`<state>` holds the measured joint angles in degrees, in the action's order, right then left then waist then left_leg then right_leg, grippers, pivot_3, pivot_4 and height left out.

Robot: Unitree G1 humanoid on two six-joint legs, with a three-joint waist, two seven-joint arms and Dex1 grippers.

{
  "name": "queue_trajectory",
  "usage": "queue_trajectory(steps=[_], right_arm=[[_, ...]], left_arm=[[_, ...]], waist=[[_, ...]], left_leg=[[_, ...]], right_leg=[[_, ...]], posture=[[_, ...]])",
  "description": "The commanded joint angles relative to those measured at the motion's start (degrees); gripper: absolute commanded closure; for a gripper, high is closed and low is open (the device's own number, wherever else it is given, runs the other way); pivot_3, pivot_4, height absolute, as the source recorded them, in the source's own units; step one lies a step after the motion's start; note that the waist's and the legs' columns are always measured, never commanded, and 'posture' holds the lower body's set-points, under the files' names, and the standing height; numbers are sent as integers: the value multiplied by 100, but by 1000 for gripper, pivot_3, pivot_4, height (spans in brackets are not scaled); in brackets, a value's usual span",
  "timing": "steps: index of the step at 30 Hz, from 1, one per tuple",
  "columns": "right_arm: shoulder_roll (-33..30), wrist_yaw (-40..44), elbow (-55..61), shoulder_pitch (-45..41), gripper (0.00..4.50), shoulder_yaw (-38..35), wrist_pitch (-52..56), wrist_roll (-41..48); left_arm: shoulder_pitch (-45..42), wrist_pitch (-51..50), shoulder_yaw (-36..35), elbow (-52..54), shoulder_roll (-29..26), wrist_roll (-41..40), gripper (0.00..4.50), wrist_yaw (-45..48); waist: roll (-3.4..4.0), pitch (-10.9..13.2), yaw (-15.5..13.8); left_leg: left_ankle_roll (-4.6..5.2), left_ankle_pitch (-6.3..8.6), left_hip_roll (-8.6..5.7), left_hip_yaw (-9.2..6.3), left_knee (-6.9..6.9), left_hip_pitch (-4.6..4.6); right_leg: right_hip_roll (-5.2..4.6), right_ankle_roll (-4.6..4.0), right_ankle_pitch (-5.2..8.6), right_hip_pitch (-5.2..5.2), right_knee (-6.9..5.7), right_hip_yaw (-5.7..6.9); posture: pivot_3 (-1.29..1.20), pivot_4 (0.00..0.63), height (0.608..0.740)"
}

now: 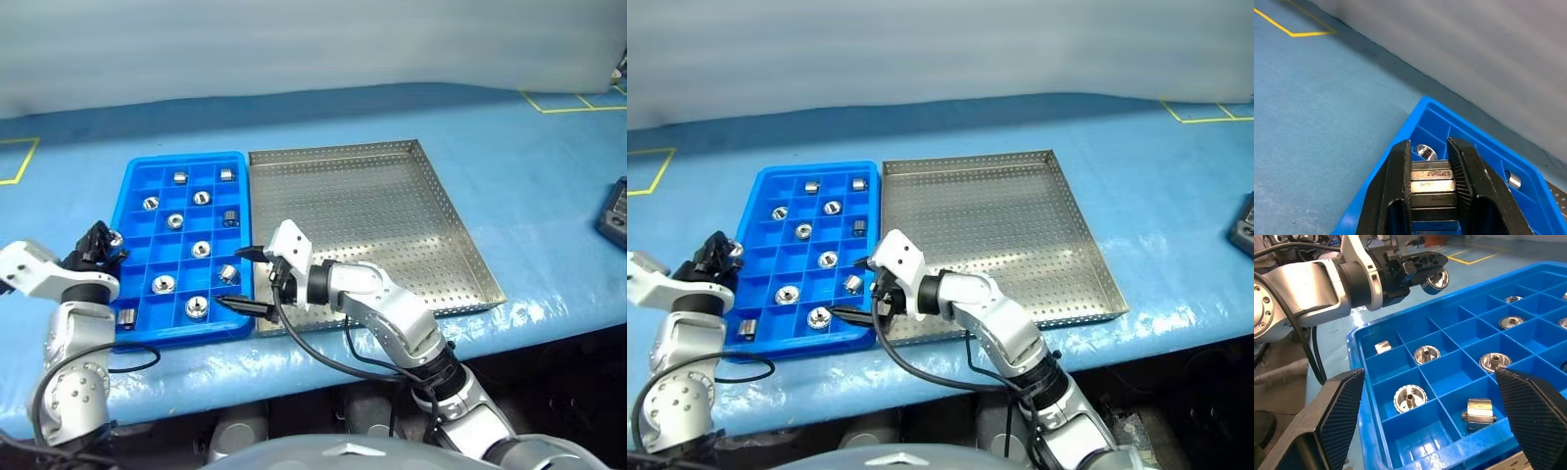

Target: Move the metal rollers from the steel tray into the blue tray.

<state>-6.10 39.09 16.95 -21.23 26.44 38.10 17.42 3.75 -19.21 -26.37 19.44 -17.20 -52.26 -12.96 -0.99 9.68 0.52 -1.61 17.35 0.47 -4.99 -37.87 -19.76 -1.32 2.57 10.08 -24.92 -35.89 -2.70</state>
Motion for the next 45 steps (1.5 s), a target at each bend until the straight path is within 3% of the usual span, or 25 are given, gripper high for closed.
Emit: queue_trajectory(steps=[1,10,11,20,29,37,45], right_arm=[[-15,-148,406,71,0,-134,55,124],[-90,-354,570,228,0,-194,157,168],[-98,-365,571,232,0,-175,154,161],[-154,-289,492,135,0,-73,103,191],[-136,-183,350,57,0,-5,-18,170],[-100,-8,157,-65,0,9,-154,180],[-78,116,-5,-168,0,4,-296,176]], left_arm=[[-312,-266,-38,-417,-117,342,3729,-198],[-441,-722,-85,-696,33,639,3729,-223],[-424,-744,-101,-678,59,638,3007,-190],[18,-547,-184,141,236,747,76,224],[957,704,-42,1197,577,1847,15,768],[1956,1173,267,1923,809,2257,15,1371],[2469,1484,545,2208,1218,2740,15,1397]], waist=[[-1,0,34],[-3,0,162],[-3,0,162],[-4,0,188],[-6,1,82],[-7,3,11],[-9,5,-1]], left_leg=[[0,0,0,0,0,0],[0,0,0,0,0,0],[0,0,0,0,0,0],[0,0,1,1,5,0],[0,0,-2,3,5,-5],[1,1,-1,3,3,-6],[2,1,-1,2,3,-10]], right_leg=[[0,0,0,-1,0,0],[-1,25,-15,-2,1,-1],[0,25,-15,-1,1,-1],[0,24,-14,-5,0,-3],[-5,1,0,-7,4,-4],[-4,1,2,-7,4,-3],[-4,1,3,-10,4,-2]], posture=[[23,150,740],[20,150,740],[24,150,740],[56,150,740],[92,150,740],[129,150,740],[167,150,740]])
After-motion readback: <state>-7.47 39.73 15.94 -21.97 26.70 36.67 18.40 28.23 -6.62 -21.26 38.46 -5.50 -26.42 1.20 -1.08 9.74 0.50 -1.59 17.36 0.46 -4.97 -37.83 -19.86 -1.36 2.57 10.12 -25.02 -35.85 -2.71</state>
